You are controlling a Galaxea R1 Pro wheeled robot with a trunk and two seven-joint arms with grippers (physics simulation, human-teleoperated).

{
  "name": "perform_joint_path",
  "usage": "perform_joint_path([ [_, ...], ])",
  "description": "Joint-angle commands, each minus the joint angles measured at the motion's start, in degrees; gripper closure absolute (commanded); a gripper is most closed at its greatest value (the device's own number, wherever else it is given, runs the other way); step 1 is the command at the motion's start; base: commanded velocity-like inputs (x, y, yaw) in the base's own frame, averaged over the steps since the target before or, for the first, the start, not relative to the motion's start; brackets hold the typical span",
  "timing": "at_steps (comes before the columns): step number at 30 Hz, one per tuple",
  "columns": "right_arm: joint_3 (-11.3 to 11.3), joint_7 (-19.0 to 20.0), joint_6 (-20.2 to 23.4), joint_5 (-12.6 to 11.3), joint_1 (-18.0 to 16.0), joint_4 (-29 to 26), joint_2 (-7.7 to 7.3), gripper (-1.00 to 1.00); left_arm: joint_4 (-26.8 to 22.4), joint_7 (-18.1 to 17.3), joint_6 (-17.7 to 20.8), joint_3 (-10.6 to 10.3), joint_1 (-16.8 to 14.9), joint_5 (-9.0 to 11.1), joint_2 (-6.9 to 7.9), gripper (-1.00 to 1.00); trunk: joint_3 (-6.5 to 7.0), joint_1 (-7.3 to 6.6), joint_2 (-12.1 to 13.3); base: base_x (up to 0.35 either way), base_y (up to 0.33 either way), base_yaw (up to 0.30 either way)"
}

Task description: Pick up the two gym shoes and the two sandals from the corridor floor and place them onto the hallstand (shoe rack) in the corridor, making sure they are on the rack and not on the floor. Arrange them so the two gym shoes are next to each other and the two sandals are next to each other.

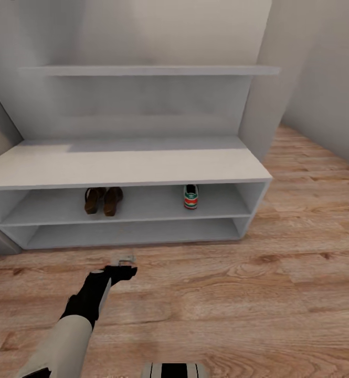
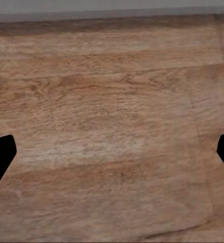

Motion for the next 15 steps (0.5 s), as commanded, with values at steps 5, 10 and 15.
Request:
perform_joint_path([
  [5, -0.29, 0.46, -0.23, 0.52, -0.09, 0.18, 0.07, 1.0, -0.52, -9.27, -5.23, 0.61, 4.5, 0.15, 2.06, -1.0, -0.03, -0.04, -0.02, -0.176, -0.139, 0.0],
  [10, -0.25, 0.49, -0.23, 0.54, -0.09, 0.73, 0.1, 1.0, -0.94, -18.93, -10.49, 0.69, 8.81, 1.26, 5.42, -1.0, -0.03, -0.04, -0.02, -0.118, -0.07, 0.0],
  [15, -0.25, 0.54, -0.29, 0.49, -0.09, 0.9, 0.11, 1.0, -0.94, -28.27, -15.93, 0.71, 13.25, 3.72, 8.41, -1.0, -0.03, -0.04, -0.02, -0.036, -0.017, 0.0],
])
